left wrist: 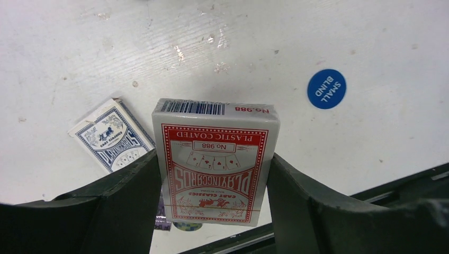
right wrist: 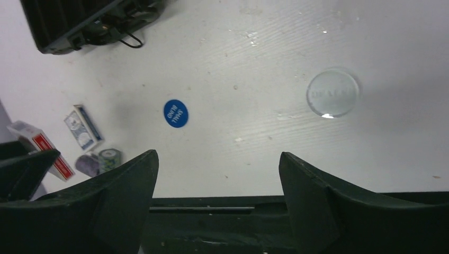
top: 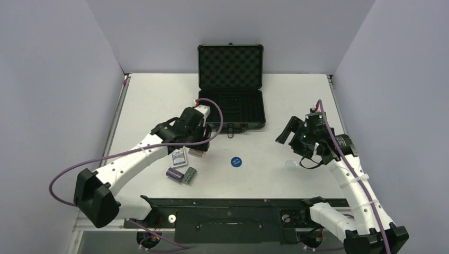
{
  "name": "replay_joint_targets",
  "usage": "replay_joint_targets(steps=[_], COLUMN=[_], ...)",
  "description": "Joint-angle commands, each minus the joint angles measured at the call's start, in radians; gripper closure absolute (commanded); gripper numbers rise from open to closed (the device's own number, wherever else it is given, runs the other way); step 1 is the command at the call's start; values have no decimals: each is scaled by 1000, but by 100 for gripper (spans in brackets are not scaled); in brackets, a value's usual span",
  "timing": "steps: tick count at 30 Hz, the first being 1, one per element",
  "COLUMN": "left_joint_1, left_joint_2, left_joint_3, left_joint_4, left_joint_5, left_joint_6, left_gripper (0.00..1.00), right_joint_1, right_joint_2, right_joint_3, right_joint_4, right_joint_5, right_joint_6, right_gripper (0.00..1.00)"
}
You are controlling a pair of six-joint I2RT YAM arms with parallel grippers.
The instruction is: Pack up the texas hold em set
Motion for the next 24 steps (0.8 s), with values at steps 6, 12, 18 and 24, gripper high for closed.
replay_joint_targets(steps=[6,12,18,24], left_joint_1=[5,42,154,178], left_joint_2=[-220,-338,-385,-398], left_joint_3=[79,-35,-109,-153], left_joint_4=[-140,-121,-86,-34], left_joint_5=[51,98,202,200], left_joint_6=[4,28,66,90], left_gripper=[85,85,90,92], right_joint_1=[-4,-4,-3,-4], right_joint_2=[207,430,612,776], right_joint_3=[86,185,262,349], right_joint_4=[201,241,321,355], right_joint_5=[-33,-35,-36,-21], right_joint_6=[274,376,451,488], right_gripper=[40,46,54,54])
